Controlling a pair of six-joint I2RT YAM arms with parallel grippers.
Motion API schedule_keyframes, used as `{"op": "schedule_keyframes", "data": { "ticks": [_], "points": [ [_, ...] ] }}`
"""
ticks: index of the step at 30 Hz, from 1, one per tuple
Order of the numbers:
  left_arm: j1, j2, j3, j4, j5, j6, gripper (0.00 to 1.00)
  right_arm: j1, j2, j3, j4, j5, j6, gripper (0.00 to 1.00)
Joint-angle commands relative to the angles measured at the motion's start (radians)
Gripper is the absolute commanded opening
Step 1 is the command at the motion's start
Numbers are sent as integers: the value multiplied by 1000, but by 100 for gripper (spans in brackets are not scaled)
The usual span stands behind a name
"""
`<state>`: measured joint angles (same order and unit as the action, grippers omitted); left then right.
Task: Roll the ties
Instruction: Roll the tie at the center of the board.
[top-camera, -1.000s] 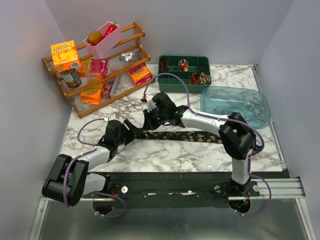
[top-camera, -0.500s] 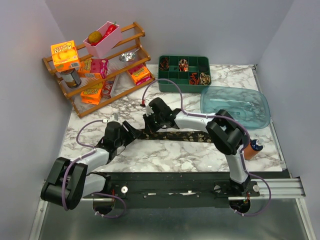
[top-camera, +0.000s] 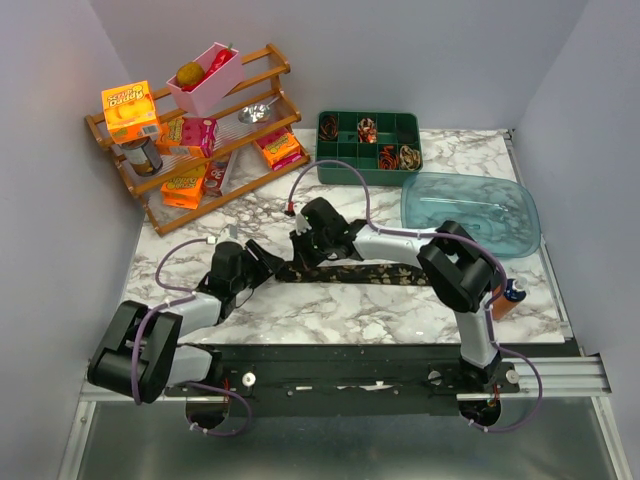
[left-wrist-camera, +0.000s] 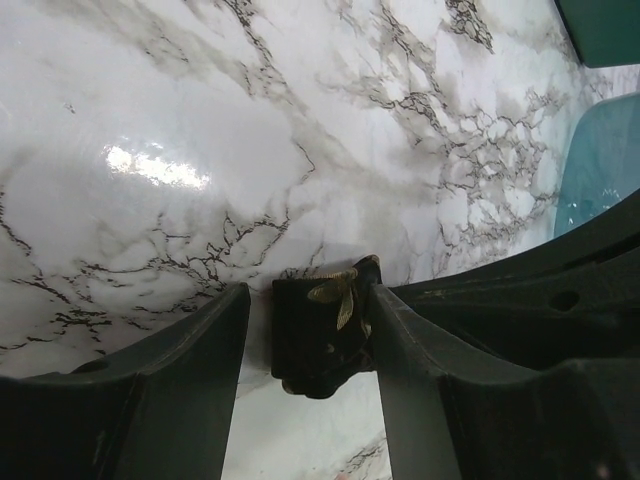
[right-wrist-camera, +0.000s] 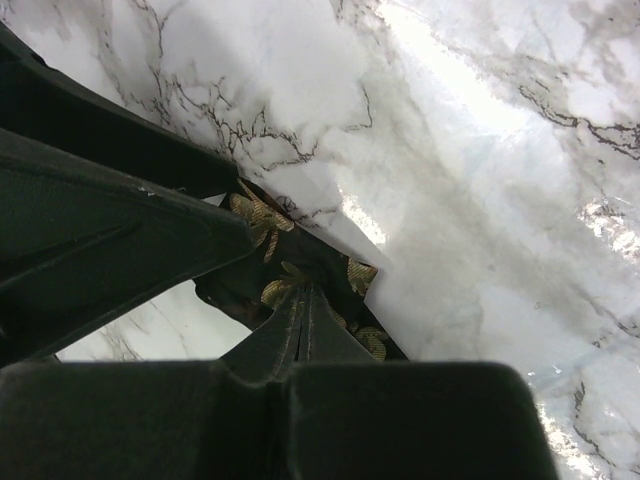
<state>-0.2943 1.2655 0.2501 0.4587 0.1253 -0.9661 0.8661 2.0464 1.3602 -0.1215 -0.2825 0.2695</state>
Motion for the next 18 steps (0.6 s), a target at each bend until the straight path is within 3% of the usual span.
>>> {"op": "schedule_keyframes", "data": {
  "ticks": [1, 14, 18],
  "points": [
    [6, 29, -25, -9, 17, 12, 62, 14, -26, -32, -20, 0, 19, 1],
    [4, -61, -38, -144, 10, 29, 61, 17, -12, -81, -9, 40, 56, 1],
    [3, -66, -63, -118, 30, 7, 60, 17, -45, -69, -10, 54, 51, 1]
  ]
}}
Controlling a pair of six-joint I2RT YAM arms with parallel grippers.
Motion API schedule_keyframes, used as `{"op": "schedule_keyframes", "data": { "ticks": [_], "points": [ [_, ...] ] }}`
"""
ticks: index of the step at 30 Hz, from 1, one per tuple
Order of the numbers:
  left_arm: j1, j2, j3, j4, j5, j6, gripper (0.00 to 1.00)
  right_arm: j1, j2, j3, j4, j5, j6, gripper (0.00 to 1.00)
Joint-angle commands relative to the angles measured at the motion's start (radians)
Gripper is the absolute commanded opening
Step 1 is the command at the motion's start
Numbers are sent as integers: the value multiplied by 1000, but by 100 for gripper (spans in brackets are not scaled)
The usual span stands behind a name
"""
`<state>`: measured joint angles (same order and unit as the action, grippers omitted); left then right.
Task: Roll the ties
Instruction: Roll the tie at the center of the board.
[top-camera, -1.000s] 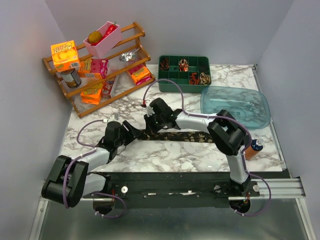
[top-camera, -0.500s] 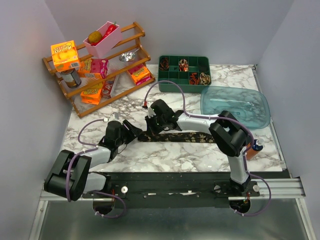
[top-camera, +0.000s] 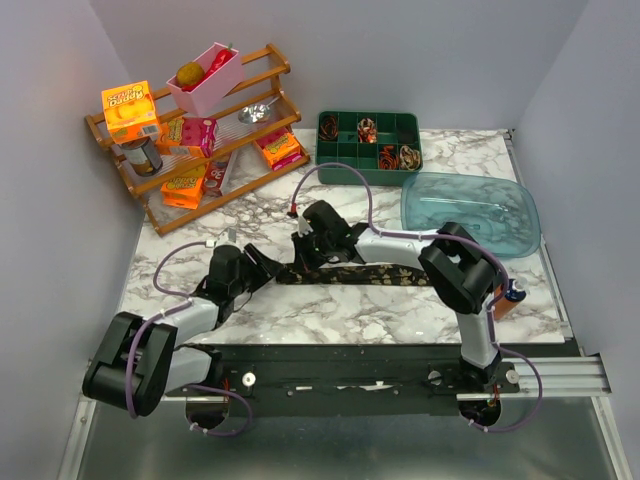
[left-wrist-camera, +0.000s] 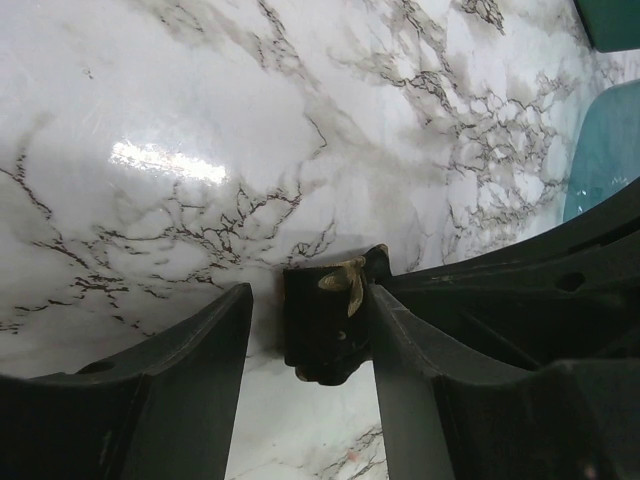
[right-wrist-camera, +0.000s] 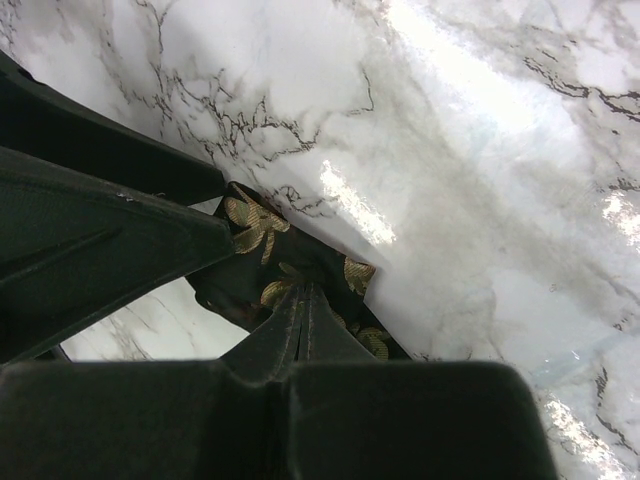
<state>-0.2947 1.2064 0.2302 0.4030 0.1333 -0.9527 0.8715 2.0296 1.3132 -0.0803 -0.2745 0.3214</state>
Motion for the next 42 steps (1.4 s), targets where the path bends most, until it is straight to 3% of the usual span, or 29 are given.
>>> {"op": "schedule_keyframes", "data": {
  "ticks": [1, 20, 25, 28, 32, 42],
  "points": [
    [2, -5, -54, -55, 32, -20, 59, 14, -32, -16, -55, 47, -4, 1],
    [-70, 100, -120, 197, 35, -113, 49, 14, -66, 0, -76, 21, 16, 1],
    [-77, 130, -111, 257, 9, -103, 35, 15, -65, -8, -78, 20, 18, 1],
    [-77, 119, -91, 238, -7, -77, 25, 15, -77, -20, -79, 26, 18, 1],
    [-77, 90, -59, 180, -40, -28, 20, 15, -85, -29, -82, 38, 15, 1],
    [-77, -28, 55, -33, -72, 144, 18, 14, -31, 15, -113, 47, 13, 1]
  ]
}}
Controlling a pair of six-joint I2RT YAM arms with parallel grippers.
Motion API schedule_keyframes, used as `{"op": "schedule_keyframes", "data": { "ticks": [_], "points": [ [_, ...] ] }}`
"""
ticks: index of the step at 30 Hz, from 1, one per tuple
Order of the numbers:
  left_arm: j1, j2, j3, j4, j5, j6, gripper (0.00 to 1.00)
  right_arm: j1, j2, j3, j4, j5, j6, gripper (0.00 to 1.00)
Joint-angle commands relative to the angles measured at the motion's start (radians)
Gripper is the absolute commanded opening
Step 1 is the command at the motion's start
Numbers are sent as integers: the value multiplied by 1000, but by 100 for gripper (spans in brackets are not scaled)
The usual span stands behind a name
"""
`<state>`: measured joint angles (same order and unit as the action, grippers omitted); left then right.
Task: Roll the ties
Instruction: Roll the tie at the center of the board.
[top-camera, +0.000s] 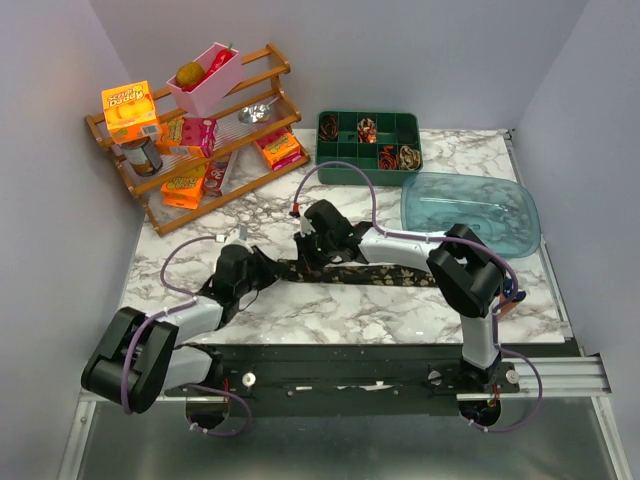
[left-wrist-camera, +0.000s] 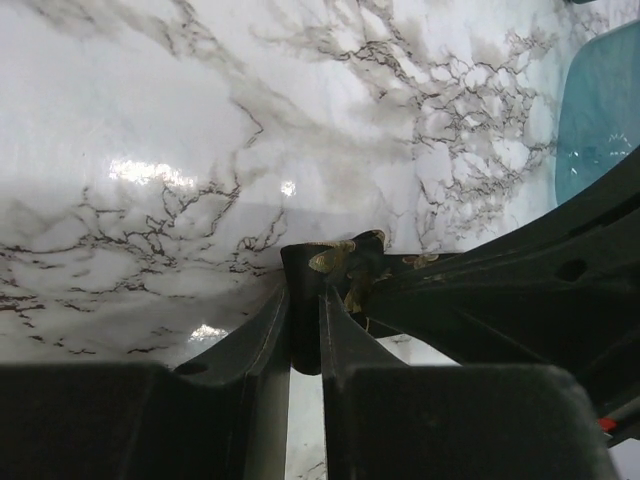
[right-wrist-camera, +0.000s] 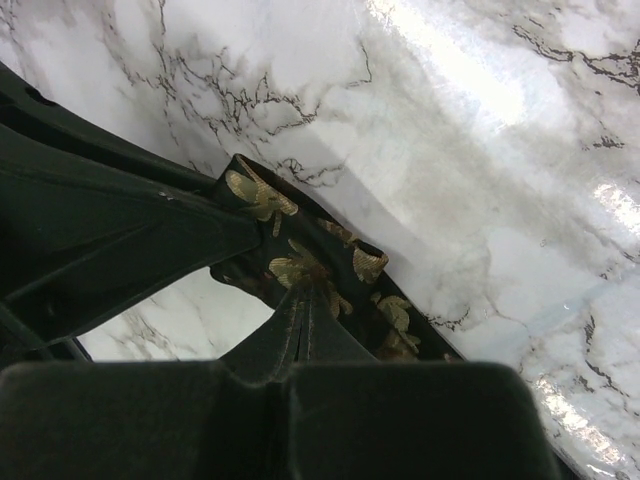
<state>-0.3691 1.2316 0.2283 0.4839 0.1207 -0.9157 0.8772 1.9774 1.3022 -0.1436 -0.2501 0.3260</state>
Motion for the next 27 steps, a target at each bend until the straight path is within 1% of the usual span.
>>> {"op": "schedule_keyframes", "data": {
  "ticks": [1, 5, 8, 12, 16, 19, 20, 21, 23, 24, 25, 27],
  "points": [
    [-2, -61, 72, -126, -56, 136, 18, 9, 29, 31, -48, 20, 8, 1],
    [-10, -66, 141, -209, 0, 231, 18, 9, 67, 54, -48, 21, 10, 1],
    [-37, -70, 187, -264, 2, 273, 18, 9, 90, 78, -50, 23, 10, 1],
    [-91, -66, 246, -333, -29, 353, 18, 8, 115, 106, -48, 22, 12, 1],
    [-148, -32, 311, -383, -36, 397, 18, 9, 135, 126, -48, 12, 13, 1],
    [-186, 9, 333, -406, -62, 411, 17, 9, 136, 131, -45, 6, 18, 1],
    [-194, 19, 342, -407, -72, 410, 14, 8, 135, 131, -47, 3, 15, 1],
    [-198, 34, 348, -421, -84, 408, 9, 8, 129, 128, -44, -1, 15, 1],
    [-200, 54, 370, -453, -153, 402, 0, 9, 95, 114, -37, -3, 10, 1],
    [-200, 58, 379, -482, -183, 402, 0, 8, 80, 106, -31, -2, 8, 1],
    [-200, 63, 390, -522, -250, 402, 0, 8, 60, 88, -27, 3, 5, 1],
    [-200, 72, 427, -603, -311, 417, 0, 8, -1, 71, -22, 17, 1, 1]
  ]
}}
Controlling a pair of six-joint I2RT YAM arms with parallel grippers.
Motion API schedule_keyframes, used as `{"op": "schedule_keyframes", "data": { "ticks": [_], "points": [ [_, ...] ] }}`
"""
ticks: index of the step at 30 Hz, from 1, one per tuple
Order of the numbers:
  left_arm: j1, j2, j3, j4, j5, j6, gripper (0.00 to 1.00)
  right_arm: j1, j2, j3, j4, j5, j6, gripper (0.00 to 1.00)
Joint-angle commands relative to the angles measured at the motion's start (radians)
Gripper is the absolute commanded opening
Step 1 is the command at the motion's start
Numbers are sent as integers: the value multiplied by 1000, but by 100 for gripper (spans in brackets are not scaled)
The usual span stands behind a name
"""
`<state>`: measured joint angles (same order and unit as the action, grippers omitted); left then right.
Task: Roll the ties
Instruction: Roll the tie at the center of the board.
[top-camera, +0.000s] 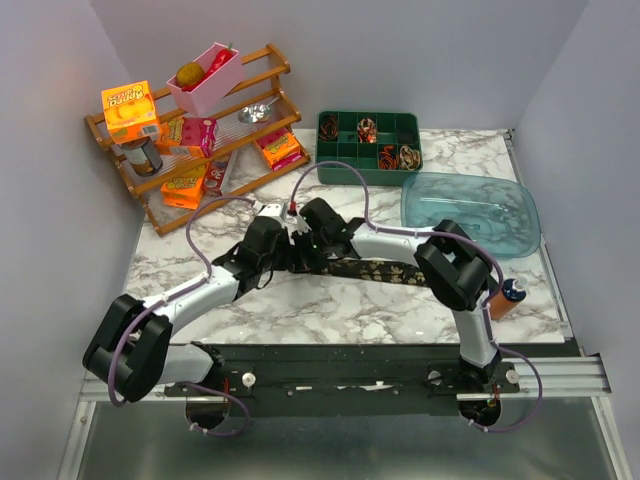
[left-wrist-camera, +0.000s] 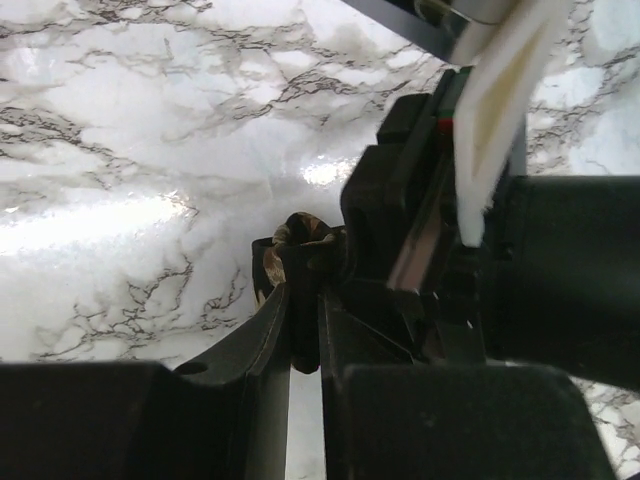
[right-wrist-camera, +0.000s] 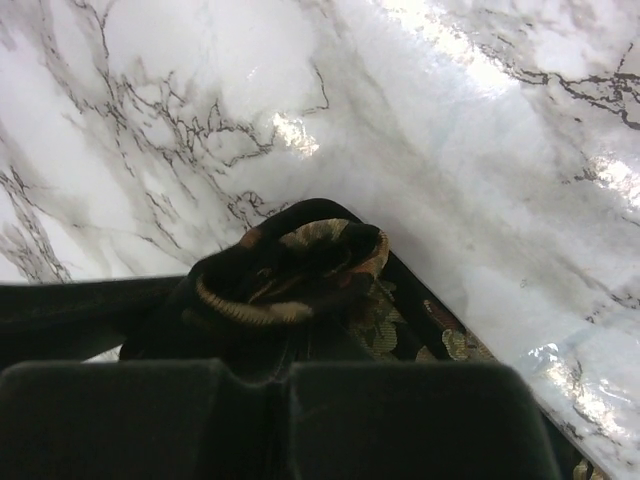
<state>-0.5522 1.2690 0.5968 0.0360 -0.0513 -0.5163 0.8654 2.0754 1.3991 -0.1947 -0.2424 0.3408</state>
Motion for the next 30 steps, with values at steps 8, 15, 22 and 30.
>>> {"op": "schedule_keyframes", "data": {
  "ticks": [8, 15, 22, 30],
  "points": [
    [-18, 46, 176, -370, -373, 27, 0, 15, -222, -64, 29, 60, -40, 1],
    [-83, 133, 257, -508, -564, 30, 0, -3, -206, -103, 14, 109, -39, 1],
    [-182, 257, 324, -567, -644, 19, 0, -28, -184, -156, 11, 138, -23, 1],
    [-244, 282, 343, -486, -504, 6, 0, -55, -189, -198, 12, 149, -14, 1]
  ]
}}
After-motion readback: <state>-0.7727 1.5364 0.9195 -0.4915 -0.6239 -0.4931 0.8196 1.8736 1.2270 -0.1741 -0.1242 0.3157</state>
